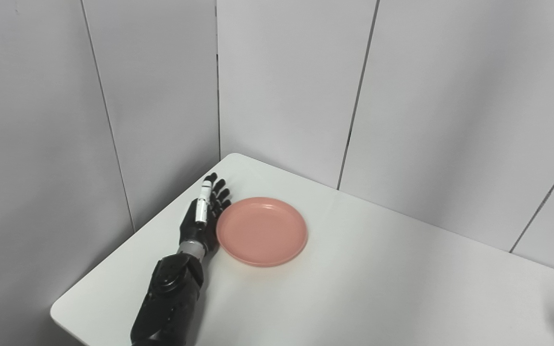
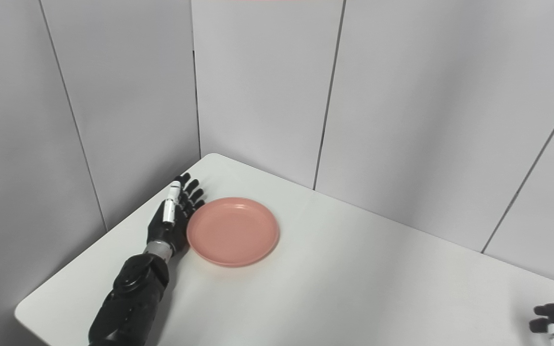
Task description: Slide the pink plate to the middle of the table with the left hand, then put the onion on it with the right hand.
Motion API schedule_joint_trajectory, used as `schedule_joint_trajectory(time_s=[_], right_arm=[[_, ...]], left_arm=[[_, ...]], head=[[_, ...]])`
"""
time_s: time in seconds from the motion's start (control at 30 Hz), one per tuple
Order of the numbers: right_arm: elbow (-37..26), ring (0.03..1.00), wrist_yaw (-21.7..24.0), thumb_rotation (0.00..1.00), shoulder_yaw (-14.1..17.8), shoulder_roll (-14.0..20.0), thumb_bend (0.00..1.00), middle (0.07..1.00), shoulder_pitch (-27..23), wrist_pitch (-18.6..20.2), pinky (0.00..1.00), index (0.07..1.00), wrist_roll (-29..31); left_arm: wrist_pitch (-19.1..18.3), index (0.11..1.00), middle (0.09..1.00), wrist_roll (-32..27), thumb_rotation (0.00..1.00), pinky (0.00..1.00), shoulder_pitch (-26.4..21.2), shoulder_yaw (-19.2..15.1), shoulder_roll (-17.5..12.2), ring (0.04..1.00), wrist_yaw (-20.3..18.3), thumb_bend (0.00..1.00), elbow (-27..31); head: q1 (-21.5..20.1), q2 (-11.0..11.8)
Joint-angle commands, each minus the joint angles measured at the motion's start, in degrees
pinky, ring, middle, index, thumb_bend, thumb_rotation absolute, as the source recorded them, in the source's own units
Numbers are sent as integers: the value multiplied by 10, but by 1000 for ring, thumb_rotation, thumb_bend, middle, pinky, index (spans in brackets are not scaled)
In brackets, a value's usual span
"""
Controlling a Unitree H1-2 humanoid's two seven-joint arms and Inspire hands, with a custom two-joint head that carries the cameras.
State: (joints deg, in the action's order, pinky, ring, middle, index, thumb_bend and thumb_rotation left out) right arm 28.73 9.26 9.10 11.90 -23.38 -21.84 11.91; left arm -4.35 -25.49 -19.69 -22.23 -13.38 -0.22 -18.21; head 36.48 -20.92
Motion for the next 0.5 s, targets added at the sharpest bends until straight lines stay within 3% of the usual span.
schedule_joint_trajectory(time_s=[0.0, 0.2, 0.3, 0.4, 0.47], right_arm=[[54, 423, 1, 0, -7, -36, 379, 520, 101, -3, 417, 481, 1], [49, 476, 4, 0, -9, -36, 383, 576, 105, -1, 417, 499, 2], [49, 529, 1, 0, -11, -36, 443, 606, 106, -4, 378, 512, -3], [39, 497, -2, 0, -12, -38, 471, 576, 110, 1, 348, 507, -7], [34, 442, -4, 0, -12, -40, 488, 541, 112, 5, 408, 512, -7]], left_arm=[[-27, 973, 980, -3, 1000, 975, -9, 10, 5, 972, -5, 348, -12], [-50, 983, 982, -8, 1000, 981, -18, 25, 14, 975, -3, 345, 2], [-61, 994, 992, -4, 1000, 991, -24, 37, 16, 985, -7, 351, 5], [-63, 989, 991, 2, 1000, 991, -31, 47, 19, 983, -12, 355, 4], [-64, 985, 989, 7, 1000, 989, -37, 56, 20, 981, -15, 363, 1]], head=[[1, -1], [-7, -6], [-18, -11], [-26, -15], [-32, -18]])
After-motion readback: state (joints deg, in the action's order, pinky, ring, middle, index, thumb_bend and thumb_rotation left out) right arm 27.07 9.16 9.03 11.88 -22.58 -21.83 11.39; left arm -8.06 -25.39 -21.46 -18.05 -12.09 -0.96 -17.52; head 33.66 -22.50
